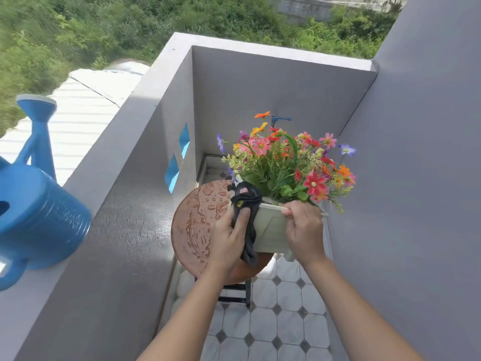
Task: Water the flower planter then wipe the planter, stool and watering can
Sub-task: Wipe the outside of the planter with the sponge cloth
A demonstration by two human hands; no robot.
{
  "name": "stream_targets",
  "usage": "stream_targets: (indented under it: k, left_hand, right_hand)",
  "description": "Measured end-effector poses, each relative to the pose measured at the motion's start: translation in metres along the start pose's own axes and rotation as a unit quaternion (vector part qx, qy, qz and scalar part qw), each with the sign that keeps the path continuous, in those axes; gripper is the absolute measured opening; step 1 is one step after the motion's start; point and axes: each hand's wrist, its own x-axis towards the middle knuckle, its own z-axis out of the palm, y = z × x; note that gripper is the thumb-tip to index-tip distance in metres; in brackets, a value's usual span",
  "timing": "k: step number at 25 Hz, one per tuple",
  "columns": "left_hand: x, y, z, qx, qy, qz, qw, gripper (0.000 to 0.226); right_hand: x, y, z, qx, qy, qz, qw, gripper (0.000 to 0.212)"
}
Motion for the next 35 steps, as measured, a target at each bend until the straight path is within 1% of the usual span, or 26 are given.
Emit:
stream_targets:
  k: [2,3,5,6,8,10,12,14,16,18,19,21,24,26,29,32,34,35]
  left_hand:
    - [-0.003,0.001,0.000,0.011,-0.009,0.038,0.999,0.029]
    - [0.005,0.001,0.001,0.013,-0.007,0.036,0.999,0.025]
    - [0.033,-0.001,0.005,0.018,0.013,-0.003,1.000,0.018]
    - [0.048,-0.007,0.007,0.033,0.026,-0.032,0.999,0.020]
    - [0.070,-0.025,0.009,0.057,0.049,-0.092,0.993,0.028]
    - [0.071,-0.039,0.010,0.074,0.058,-0.160,0.983,0.038]
    - [0.053,-0.038,0.008,0.089,0.048,-0.184,0.978,0.043]
    - [0.029,-0.025,0.006,0.076,0.047,-0.162,0.983,0.048]
    - [0.015,-0.010,0.005,0.040,0.039,-0.110,0.992,0.053]
    - [0.021,-0.004,0.008,0.004,0.030,-0.071,0.997,0.050]
    - [0.029,-0.007,0.010,-0.006,0.036,-0.070,0.997,0.045]
    - [0.047,-0.022,0.013,0.007,0.047,-0.100,0.994,0.036]
    - [0.051,-0.053,0.012,0.043,0.064,-0.170,0.982,0.038]
    - [0.037,-0.066,0.008,0.062,0.053,-0.199,0.977,0.038]
    - [0.008,-0.057,0.000,0.038,0.020,-0.197,0.979,0.038]
    - [-0.006,-0.039,-0.007,0.000,0.013,-0.152,0.988,0.047]
    - [-0.002,-0.030,-0.005,-0.011,0.015,-0.128,0.992,0.044]
    - [0.003,-0.024,-0.004,-0.012,0.023,-0.122,0.992,0.040]
  right_hand:
    - [0.002,0.004,-0.001,0.009,0.003,-0.005,1.000,0.031]
    - [0.001,0.006,-0.002,0.013,0.003,-0.011,1.000,0.033]
    - [-0.001,0.007,-0.004,0.019,-0.001,-0.018,1.000,0.044]
    - [-0.003,0.007,-0.004,0.020,-0.002,-0.019,1.000,0.046]
    - [-0.004,0.006,-0.002,0.014,0.001,-0.020,1.000,0.036]
    - [-0.003,0.006,0.001,0.003,0.004,-0.019,1.000,0.027]
    - [-0.001,0.005,0.004,-0.003,0.014,-0.020,1.000,0.026]
    - [0.001,0.006,0.006,-0.005,0.021,-0.023,1.000,0.027]
    - [0.004,0.006,0.007,-0.003,0.027,-0.020,0.999,0.027]
    - [0.004,0.006,0.006,-0.002,0.034,-0.011,0.999,0.027]
    - [0.002,0.006,0.006,-0.002,0.036,-0.011,0.999,0.031]
    - [-0.004,0.005,0.005,0.000,0.031,-0.014,0.999,0.037]
    - [-0.011,0.002,0.007,-0.008,0.035,-0.008,0.999,0.029]
    - [-0.010,0.001,0.009,-0.005,0.039,-0.012,0.999,0.027]
    - [-0.010,0.002,0.011,-0.009,0.031,-0.022,0.999,0.027]
    - [-0.007,0.002,0.012,-0.003,0.026,-0.030,0.999,0.018]
    - [-0.004,0.002,0.012,0.003,0.024,-0.027,0.999,0.016]
    - [-0.005,0.002,0.011,0.005,0.024,-0.030,0.999,0.020]
